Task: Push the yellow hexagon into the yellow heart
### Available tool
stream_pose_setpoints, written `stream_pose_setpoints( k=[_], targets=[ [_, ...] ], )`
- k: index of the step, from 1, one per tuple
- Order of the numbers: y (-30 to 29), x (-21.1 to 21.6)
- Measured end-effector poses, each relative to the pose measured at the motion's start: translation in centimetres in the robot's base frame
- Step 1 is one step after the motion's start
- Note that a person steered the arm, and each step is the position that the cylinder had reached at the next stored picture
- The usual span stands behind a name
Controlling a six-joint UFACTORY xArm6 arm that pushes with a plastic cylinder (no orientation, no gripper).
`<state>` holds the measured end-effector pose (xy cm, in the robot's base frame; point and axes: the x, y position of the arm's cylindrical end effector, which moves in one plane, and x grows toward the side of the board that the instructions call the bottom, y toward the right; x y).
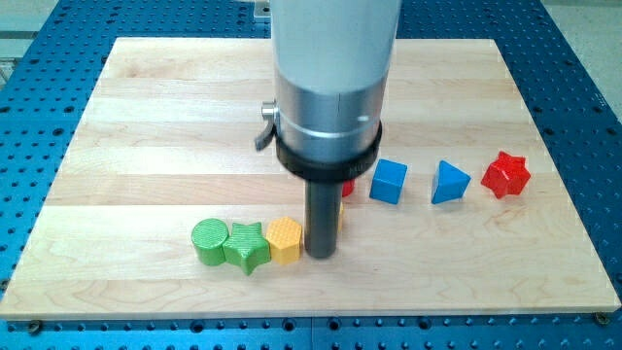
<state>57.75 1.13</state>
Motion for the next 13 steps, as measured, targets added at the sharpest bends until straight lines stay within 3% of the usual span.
stream_pose_setpoints(
  k=[1, 2, 4, 6, 7, 9, 11, 12, 13],
  targets=[
    [-1.7, 3.6],
    [-6.6, 1.3],
    [1.4, -1.1],
    [-3.7, 0.0],
    [-1.4, -2.4],
    [4.5, 1.3],
    [27.7, -1.1],
    [28.8, -6.4],
    [29.0, -7.4]
  ],
)
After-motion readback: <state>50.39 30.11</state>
